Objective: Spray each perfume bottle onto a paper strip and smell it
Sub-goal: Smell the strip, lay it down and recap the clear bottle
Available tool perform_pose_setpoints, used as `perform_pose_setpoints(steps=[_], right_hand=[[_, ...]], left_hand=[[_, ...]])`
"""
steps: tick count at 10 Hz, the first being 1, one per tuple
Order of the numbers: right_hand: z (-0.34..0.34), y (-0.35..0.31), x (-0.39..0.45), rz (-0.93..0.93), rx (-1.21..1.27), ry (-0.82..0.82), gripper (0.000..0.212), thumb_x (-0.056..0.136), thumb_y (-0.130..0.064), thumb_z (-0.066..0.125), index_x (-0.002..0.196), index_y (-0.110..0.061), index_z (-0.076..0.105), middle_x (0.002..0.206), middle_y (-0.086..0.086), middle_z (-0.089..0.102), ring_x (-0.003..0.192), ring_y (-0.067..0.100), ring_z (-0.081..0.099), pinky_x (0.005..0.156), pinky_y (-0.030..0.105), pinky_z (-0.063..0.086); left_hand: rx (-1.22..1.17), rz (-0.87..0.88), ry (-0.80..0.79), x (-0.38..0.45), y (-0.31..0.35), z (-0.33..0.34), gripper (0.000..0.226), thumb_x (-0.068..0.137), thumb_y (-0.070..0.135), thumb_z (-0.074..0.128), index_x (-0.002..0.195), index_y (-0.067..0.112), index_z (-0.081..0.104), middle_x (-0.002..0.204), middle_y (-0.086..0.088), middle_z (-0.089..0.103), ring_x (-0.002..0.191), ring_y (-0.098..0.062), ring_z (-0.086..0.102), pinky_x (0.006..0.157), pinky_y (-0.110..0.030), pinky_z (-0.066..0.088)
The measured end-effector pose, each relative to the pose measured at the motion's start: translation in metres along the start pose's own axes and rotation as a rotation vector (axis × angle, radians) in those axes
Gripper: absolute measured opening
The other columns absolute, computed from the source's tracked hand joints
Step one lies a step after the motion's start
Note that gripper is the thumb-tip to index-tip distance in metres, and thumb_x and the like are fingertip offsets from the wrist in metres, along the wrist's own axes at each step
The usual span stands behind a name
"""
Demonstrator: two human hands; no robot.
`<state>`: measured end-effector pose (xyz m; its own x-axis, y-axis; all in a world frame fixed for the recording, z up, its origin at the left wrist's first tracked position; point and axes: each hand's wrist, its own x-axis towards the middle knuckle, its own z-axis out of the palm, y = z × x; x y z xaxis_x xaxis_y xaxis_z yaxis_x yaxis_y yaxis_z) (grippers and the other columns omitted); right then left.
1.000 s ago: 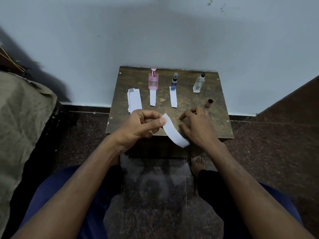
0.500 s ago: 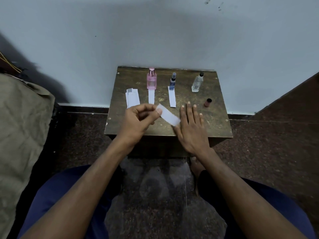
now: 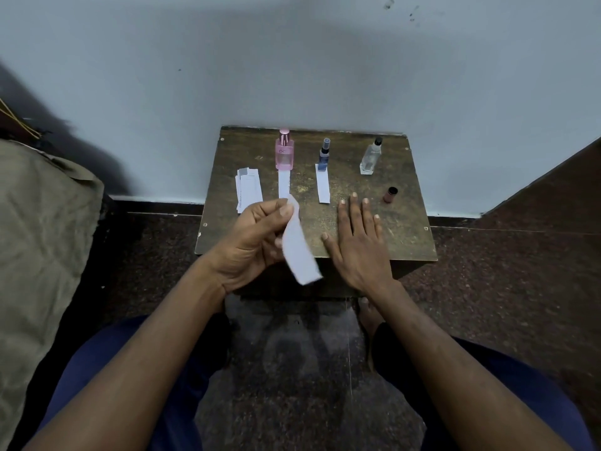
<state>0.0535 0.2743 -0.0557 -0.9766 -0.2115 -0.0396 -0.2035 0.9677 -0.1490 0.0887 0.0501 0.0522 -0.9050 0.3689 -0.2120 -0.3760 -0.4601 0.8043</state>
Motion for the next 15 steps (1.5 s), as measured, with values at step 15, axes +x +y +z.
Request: perform_pose_setpoints(steps=[15], right_hand=[[-0.003,0.001,-0.002,-0.008,-0.003,0.007,0.079,0.108,-0.061,0.013,0.169,-0.012,0.007,0.178,0.013,-0.003,0.164,0.034,-0.004,0.132,0.055,0.009]], left_hand=[[1.052,0.062,0.351,0.011,-0.02,-0.016,0.012,0.088,0.04,0.085,0.09,0.029,0.082,0.074,0.019,0.074,0.061,0.005,0.063,0.058,-0.023,0.045]])
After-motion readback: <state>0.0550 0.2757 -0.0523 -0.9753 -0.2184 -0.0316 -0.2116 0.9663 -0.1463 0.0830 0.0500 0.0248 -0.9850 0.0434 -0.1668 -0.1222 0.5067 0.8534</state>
